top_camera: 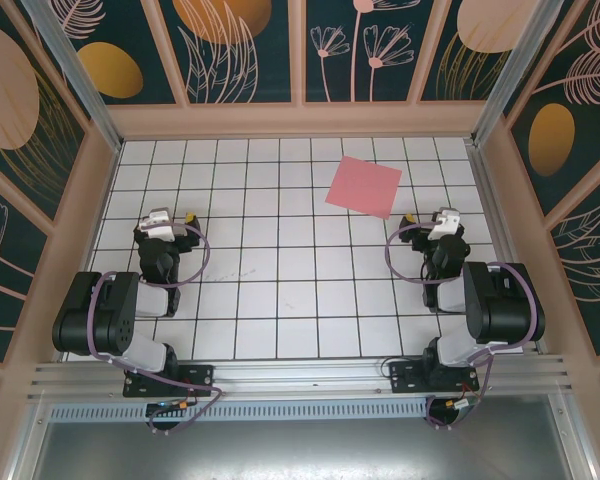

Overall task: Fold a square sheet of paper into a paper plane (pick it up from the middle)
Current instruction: Move the square sheet of paper to the center of the table.

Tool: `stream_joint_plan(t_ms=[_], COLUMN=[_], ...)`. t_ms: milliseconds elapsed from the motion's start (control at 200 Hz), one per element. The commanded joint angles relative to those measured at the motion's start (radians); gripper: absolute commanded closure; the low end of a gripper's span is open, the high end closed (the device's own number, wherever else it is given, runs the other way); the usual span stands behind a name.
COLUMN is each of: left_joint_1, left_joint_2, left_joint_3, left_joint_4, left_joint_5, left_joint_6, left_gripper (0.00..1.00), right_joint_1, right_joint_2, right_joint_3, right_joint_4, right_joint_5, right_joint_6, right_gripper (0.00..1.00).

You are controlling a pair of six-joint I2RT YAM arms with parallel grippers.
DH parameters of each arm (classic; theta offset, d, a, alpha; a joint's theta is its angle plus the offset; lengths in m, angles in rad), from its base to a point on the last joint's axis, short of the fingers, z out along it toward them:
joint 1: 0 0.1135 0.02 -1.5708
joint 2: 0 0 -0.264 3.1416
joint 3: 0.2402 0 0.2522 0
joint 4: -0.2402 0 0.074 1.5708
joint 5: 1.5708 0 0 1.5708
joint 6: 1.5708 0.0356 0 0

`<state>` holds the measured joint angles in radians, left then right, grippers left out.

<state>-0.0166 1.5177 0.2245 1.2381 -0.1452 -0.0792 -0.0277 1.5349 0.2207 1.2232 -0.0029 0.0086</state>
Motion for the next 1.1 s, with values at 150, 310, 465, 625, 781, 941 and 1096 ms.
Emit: stream_joint_plan(t_ms=[150, 310, 465, 625, 781, 941, 1096], left_joint_1=[0.010, 0.007, 0.008, 0.008, 0.007, 0.007, 0.007], left_joint_2=[0.005, -0.007, -0.132, -0.338, -0.496, -0.569, -0.586], left_joint_3=[0.009, -0.001, -0.010, 0.074, 0.223, 0.341, 0.362], left_joint_4=[0.047, 0.057, -0.046, -0.385, -0.788, -1.067, -1.129], left_joint_5=[0.005, -0.028, -0.177, -0.198, -0.168, -0.029, 0.147], left_joint_6=[0.001, -0.013, -0.070, -0.158, -0.378, -0.538, -0.598], left_gripper=[0.01, 0.02, 0.02, 0.01, 0.02, 0.01, 0.02], right_joint_1=[-0.008, -0.008, -0.006, 0.021, 0.079, 0.142, 0.211], right_joint_2=[0.007, 0.005, -0.144, -0.333, -0.403, -0.364, -0.223], right_joint_3=[0.017, 0.014, 0.084, 0.218, 0.386, 0.501, 0.592], right_joint_4=[0.014, 0.020, -0.223, -0.571, -0.966, -1.139, -1.176], right_joint_5=[-0.028, -0.027, -0.029, 0.022, 0.069, -0.058, -0.138], right_joint_6=[0.004, 0.003, -0.002, 0.046, 0.242, 0.416, 0.548], right_gripper=[0.01, 0.01, 0.01, 0.01, 0.01, 0.01, 0.01])
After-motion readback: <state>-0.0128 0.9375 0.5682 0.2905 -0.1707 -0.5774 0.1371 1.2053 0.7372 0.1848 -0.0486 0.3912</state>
